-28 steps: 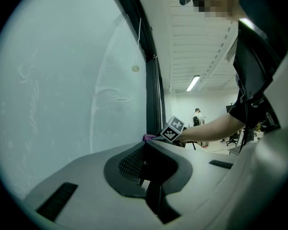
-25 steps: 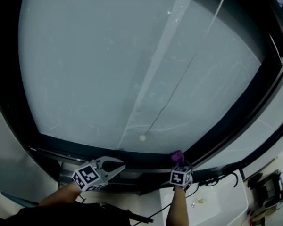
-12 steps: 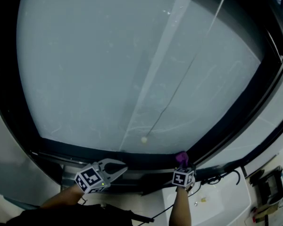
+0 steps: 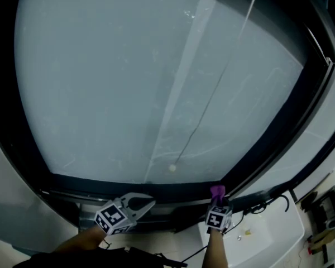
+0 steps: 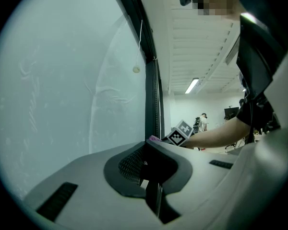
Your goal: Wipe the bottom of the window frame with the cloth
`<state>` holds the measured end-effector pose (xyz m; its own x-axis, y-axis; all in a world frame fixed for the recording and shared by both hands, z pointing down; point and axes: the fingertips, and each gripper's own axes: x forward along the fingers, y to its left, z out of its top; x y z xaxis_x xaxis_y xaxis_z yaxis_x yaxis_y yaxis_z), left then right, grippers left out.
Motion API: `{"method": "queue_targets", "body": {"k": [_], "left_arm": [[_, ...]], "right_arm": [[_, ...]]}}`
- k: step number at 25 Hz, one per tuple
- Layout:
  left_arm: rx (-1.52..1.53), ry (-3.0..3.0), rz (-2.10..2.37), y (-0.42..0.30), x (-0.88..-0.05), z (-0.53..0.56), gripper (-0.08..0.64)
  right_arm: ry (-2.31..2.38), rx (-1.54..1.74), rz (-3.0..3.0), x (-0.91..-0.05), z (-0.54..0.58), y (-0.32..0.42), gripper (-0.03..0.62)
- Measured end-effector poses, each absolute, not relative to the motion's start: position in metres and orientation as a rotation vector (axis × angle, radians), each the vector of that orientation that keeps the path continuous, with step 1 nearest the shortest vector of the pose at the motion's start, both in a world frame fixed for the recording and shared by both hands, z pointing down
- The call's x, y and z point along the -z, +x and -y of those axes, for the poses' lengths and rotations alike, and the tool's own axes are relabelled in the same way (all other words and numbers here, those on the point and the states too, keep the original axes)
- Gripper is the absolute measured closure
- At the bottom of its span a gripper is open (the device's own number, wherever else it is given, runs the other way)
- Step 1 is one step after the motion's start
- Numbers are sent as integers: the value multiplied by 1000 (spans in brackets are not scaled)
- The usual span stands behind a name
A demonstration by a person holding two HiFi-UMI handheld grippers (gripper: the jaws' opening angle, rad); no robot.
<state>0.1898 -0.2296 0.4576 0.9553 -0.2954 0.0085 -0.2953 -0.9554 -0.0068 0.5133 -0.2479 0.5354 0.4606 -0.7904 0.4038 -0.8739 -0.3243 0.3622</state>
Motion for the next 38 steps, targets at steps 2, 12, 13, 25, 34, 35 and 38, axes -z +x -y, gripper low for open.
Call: {"method": "queue_targets", "body": {"k": [2, 12, 13, 25, 34, 35, 38], "left_arm": [[-10, -3103, -470, 189, -456, 230, 558], [-71, -3091, -493, 188, -452, 229, 558], [-79, -3087, -502, 187, -454, 230, 558], [-95, -3101, -502, 187, -455, 229, 558], [-87, -3107, -513, 188, -453, 229, 558], [-84, -3107, -516, 187, -453, 229, 558], [-71, -3115, -524, 186, -455, 228, 558]], "right_arm": [[2199, -233, 1443, -536, 239, 500, 523], [2244, -283, 1973, -514, 183, 392, 523], [2244, -290, 2020, -512, 177, 384, 523], [2288, -195, 2079, -494, 153, 371, 528], [2259, -176, 2128, -487, 144, 370, 529], [2267, -188, 2109, -488, 142, 373, 528], [2285, -215, 2090, -492, 138, 380, 529]]}}
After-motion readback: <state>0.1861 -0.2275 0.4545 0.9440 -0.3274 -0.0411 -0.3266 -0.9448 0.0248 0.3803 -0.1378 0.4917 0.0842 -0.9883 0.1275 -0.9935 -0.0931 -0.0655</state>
